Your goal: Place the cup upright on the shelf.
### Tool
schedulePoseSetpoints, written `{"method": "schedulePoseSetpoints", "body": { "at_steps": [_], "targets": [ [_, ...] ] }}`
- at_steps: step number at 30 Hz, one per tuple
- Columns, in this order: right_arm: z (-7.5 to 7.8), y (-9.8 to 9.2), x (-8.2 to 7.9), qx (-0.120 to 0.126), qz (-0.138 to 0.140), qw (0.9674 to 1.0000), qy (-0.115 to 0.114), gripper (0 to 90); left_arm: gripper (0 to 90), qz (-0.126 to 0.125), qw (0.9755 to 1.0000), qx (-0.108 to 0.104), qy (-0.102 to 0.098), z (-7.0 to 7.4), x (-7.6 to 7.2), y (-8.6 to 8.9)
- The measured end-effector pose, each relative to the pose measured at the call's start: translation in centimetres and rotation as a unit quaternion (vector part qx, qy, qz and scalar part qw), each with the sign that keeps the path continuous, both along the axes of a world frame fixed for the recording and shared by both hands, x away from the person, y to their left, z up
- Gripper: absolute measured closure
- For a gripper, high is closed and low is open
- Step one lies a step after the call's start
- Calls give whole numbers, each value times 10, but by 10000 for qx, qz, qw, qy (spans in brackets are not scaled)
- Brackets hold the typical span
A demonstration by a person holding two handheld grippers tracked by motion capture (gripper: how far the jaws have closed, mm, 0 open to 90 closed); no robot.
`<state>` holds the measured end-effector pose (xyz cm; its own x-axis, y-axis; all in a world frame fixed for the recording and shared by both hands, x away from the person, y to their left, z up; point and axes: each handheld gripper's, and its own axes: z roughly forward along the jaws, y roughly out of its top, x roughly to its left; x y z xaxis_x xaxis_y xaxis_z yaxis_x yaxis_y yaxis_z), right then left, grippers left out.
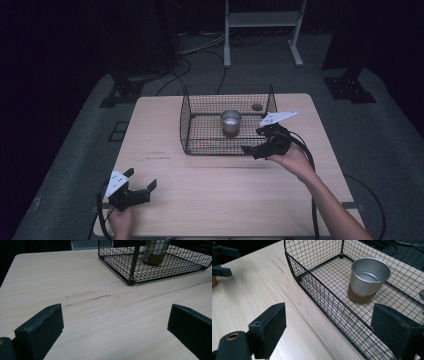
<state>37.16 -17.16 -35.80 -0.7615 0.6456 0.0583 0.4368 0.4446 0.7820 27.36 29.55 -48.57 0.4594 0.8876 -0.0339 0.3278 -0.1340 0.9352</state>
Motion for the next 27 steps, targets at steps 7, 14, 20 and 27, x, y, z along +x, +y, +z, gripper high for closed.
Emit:
{"method": "schedulePoseSetpoints", "body": {
  "at_steps": [7,14,20,27],
  "targets": [
    [-9,-8,-10,-23,-47,10000,53,121,0,6,10000,-26,-7,0,0,-1],
    [-17,-15,-21,-23,-33,10000,25,118,0,3,10000,6,-9,0,0,-1],
    [-27,-26,-30,58,-155,9998,65,115,0,7,10000,26,-11,0,0,-1],
    [-38,-40,-35,140,-369,9992,96,113,0,12,10000,61,4,0,-1,-1]
  ]
}}
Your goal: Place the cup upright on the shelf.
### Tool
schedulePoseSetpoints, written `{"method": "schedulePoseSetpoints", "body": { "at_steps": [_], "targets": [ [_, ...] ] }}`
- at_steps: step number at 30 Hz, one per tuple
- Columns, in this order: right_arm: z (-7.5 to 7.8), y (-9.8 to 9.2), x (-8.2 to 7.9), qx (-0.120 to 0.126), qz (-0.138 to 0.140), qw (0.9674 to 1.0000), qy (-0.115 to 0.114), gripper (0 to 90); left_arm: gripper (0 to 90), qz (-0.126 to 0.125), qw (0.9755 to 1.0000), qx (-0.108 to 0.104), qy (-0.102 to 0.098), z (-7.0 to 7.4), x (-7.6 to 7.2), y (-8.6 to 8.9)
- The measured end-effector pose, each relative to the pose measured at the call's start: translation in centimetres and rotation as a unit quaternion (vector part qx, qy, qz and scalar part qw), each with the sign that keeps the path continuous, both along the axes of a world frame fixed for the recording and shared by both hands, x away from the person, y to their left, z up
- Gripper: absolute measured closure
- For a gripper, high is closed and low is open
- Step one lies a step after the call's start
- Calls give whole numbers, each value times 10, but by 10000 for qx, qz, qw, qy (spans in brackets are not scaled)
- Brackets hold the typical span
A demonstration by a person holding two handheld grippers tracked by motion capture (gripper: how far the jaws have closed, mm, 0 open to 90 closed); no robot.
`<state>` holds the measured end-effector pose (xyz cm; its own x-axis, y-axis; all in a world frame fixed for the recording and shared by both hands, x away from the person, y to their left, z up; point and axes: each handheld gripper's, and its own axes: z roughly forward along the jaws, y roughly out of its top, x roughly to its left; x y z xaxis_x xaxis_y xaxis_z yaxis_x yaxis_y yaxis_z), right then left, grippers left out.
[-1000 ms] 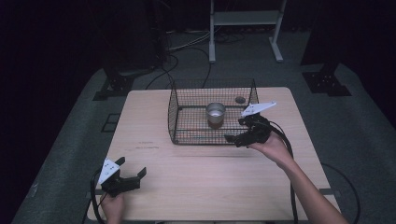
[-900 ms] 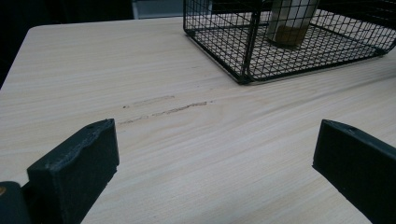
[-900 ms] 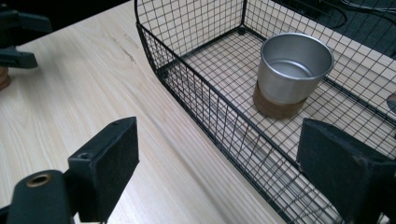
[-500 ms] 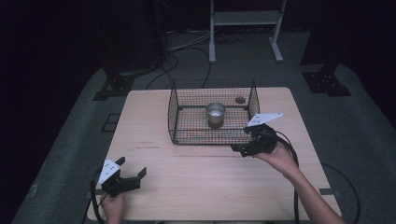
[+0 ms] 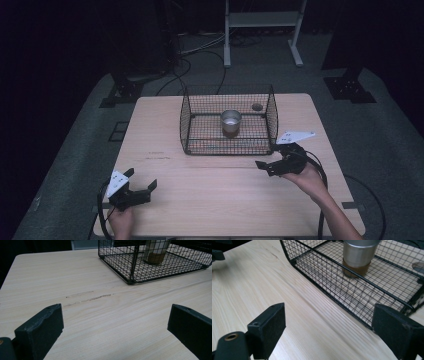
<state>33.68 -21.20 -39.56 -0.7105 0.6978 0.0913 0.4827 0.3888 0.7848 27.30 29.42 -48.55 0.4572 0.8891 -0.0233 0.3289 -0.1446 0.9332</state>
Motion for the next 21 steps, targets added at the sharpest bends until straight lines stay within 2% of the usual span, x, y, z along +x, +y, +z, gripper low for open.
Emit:
{"method": "schedulePoseSetpoints", "body": {
  "at_steps": [9,21],
  "targets": [
    [-7,-16,-6,86,-164,9998,8,112,0,1,10000,10,-11,0,0,0],
    [-23,-21,-17,32,-235,9997,77,112,0,8,10000,23,0,0,0,0]
  ]
}}
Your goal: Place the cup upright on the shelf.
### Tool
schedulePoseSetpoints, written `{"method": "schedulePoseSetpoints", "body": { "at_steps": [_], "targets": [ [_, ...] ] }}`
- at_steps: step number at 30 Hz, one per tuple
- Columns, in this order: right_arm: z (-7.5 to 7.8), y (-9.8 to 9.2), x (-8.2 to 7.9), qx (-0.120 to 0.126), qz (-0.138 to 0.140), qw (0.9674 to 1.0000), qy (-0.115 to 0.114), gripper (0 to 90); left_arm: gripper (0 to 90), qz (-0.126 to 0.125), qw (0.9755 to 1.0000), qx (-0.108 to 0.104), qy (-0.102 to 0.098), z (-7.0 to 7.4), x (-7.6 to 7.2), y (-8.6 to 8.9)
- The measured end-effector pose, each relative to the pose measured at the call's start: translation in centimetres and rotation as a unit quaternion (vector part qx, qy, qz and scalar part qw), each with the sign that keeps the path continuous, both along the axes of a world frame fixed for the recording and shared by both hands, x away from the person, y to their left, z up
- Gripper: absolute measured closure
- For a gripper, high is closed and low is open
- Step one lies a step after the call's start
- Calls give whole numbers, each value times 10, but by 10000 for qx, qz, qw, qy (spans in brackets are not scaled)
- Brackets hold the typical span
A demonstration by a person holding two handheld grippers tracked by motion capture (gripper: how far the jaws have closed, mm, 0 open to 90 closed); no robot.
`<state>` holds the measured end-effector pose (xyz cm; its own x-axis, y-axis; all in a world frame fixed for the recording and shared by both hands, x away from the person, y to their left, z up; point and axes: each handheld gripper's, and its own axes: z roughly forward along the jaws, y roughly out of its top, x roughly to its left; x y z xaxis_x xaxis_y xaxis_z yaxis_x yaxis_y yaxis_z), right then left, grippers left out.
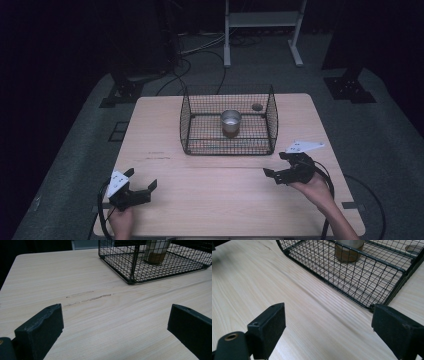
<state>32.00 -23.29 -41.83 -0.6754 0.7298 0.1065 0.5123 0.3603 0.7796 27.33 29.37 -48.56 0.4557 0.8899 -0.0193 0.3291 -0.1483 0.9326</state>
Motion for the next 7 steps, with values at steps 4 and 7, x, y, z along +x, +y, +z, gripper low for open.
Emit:
{"method": "schedulePoseSetpoints", "body": {
  "at_steps": [4,7],
  "targets": [
    [-2,-1,-6,51,-15,10000,-34,112,0,2,10000,4,0,0,0,0],
    [-6,-4,-15,84,-41,9999,-84,115,0,14,10000,-23,25,0,1,0]
  ]
}}
